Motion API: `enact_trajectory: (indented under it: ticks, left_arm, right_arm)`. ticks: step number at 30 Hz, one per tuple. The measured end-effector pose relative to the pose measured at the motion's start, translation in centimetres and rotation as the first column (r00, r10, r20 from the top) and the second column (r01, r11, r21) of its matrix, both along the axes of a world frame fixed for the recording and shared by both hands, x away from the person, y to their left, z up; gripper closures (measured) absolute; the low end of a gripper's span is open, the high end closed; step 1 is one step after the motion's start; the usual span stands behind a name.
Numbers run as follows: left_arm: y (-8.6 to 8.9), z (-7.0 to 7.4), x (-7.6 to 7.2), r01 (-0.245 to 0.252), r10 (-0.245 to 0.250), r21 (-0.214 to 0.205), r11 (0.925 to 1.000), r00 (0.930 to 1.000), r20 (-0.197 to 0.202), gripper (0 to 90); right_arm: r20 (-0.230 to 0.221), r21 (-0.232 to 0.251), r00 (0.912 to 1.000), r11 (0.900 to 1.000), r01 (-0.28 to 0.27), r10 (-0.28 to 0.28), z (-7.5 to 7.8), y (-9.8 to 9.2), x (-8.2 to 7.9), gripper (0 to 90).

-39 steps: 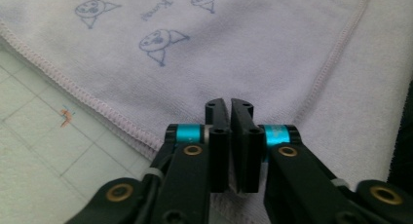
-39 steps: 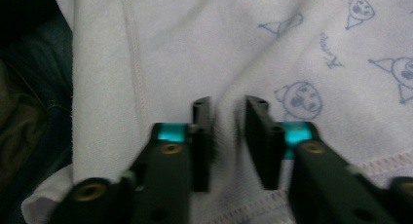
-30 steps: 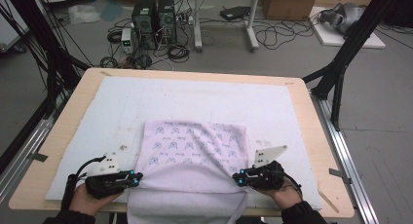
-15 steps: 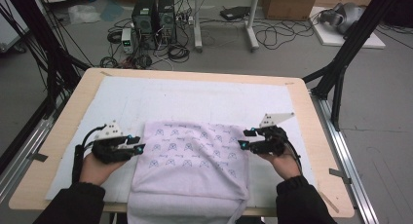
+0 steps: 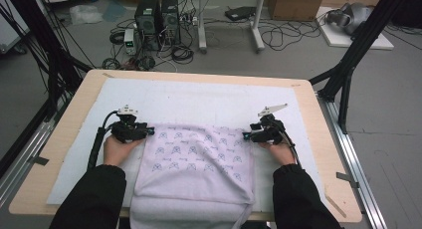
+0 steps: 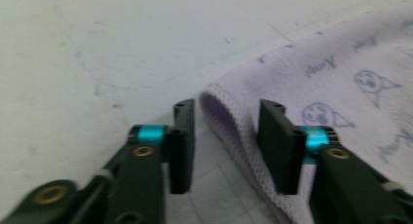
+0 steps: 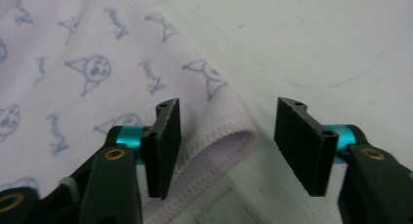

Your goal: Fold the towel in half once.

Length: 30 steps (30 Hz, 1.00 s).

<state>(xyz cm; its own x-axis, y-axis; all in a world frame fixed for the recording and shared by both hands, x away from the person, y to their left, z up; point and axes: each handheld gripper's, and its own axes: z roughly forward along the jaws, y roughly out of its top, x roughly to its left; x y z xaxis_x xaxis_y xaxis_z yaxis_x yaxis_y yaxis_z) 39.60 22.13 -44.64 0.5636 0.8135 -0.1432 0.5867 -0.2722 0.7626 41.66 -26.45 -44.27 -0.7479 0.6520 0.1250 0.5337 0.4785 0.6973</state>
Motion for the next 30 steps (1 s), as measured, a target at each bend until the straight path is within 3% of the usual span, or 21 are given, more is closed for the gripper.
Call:
enact_trajectory:
  ticks: [1, 2, 3, 4, 5, 6, 7, 10, 11, 13, 18, 21, 24, 26, 27, 28, 29, 30]
  left_arm:
    - [-0.1, -0.1, 0.0, 0.011, -0.011, 0.0, 0.9999, 0.9999, -0.001, 74.5]
    - [-0.2, 0.0, 0.0, 0.014, -0.014, -0.005, 0.9999, 0.9999, -0.002, 76.9]
    - [-0.3, 0.0, -0.1, 0.014, -0.014, -0.01, 0.9999, 0.9999, -0.003, 83.0]
    - [-0.3, 0.1, -0.1, 0.015, -0.015, -0.001, 0.9999, 0.9999, 0.0, 83.9]
    - [-0.4, 0.1, -0.2, 0.018, -0.018, 0.013, 0.9998, 0.9998, 0.008, 84.6]
    - [-0.5, 0.2, -0.3, 0.019, -0.02, 0.023, 0.9996, 0.9996, 0.02, 85.2]
    - [-0.6, 0.3, -0.3, 0.016, -0.017, 0.03, 0.9994, 0.9993, 0.034, 85.5]
    - [-0.7, 1.0, -0.2, 0.006, -0.009, 0.046, 0.9989, 0.9984, 0.056, 86.0]
    - [-0.7, 1.4, -0.2, -0.006, 0.003, 0.037, 0.9993, 0.9969, 0.079, 86.1]
    - [-0.6, 2.5, 0.1, -0.033, 0.03, 0.031, 0.999, 0.9944, 0.101, 86.3]
    - [-1.2, 6.9, 1.4, -0.071, 0.06, 0.051, 0.9961, 0.9804, 0.187, 86.4]
    - [-1.3, 10.6, 2.5, -0.08, 0.063, 0.06, 0.995, 0.9677, 0.244, 86.4]
    - [-1.1, 14.4, 3.3, -0.09, 0.071, 0.048, 0.9948, 0.9457, 0.317, 86.4]
    - [-1.0, 15.4, 3.6, -0.096, 0.077, 0.037, 0.9947, 0.9355, 0.345, 85.7]
    - [-1.0, 15.5, 3.8, -0.109, 0.09, 0.036, 0.9933, 0.9344, 0.345, 81.0]
    - [-0.9, 15.2, 4.0, -0.119, 0.1, 0.038, 0.9922, 0.9401, 0.326, 69.5]
    - [-0.8, 14.7, 4.1, -0.112, 0.093, 0.047, 0.9926, 0.9501, 0.298, 63.8]
    - [-0.6, 14.0, 4.1, -0.108, 0.087, 0.058, 0.9925, 0.9541, 0.286, 63.6]
  right_arm:
    - [0.01, -0.008, 0.9999, 1.0, 0.003, -0.003, 0.1, 0.0, 0.0, 49.7]
    - [0.012, -0.002, 0.9999, 1.0, -0.002, 0.002, 0.1, 0.0, 0.0, 58.3]
    - [-0.017, 0.039, 0.9996, 0.999, -0.022, 0.023, 0.0, 0.1, 0.1, 61.3]
    - [-0.018, 0.038, 0.9995, 0.999, -0.024, 0.025, -0.1, 0.3, 0.1, 66.8]
    - [-0.021, 0.031, 0.9991, 0.9988, -0.037, 0.037, 0.1, 0.4, 0.0, 80.4]
    - [-0.033, 0.051, 0.9969, 0.9963, -0.069, 0.071, 0.1, 0.5, 0.1, 82.5]
    - [-0.031, 0.035, 0.9966, 0.9965, -0.076, 0.077, 0.2, 0.8, 0.0, 83.8]
    - [0.001, 0.001, 0.9959, 0.9959, -0.091, 0.091, 0.8, 1.1, 0.0, 84.8]
    - [0.031, 0.002, 0.996, 0.9965, -0.084, 0.084, 1.2, 0.9, 0.0, 84.9]
    - [0.043, 0.027, 0.9978, 0.9983, -0.051, 0.05, 2.2, 0.4, 0.3, 85.4]
    - [0.112, 0.008, 0.9936, 0.9999, -0.013, 0.012, 6.4, 0.1, 1.7, 85.4]
    - [0.167, 0.003, 0.986, 0.9999, 0.011, -0.011, 9.9, 0.1, 2.7, 85.4]
    - [0.23, 0.013, 0.973, 0.9997, 0.023, -0.025, 13.5, 0.0, 3.6, 85.3]
    - [0.265, 0.004, 0.9635, 0.9992, 0.039, -0.039, 15.2, 0.3, 4.1, 79.5]
    - [0.279, 0.006, 0.9573, 0.9971, 0.076, -0.075, 15.6, 0.5, 4.3, 67.2]
    - [0.279, 0.02, 0.9552, 0.995, 0.098, -0.1, 15.5, 0.5, 4.6, 64.8]
    - [0.26, 0.024, 0.96, 0.9945, 0.102, -0.105, 15.1, 0.4, 4.8, 62.4]
    - [0.236, 0.023, 0.9663, 0.9948, 0.099, -0.102, 14.5, 0.5, 4.9, 60.9]
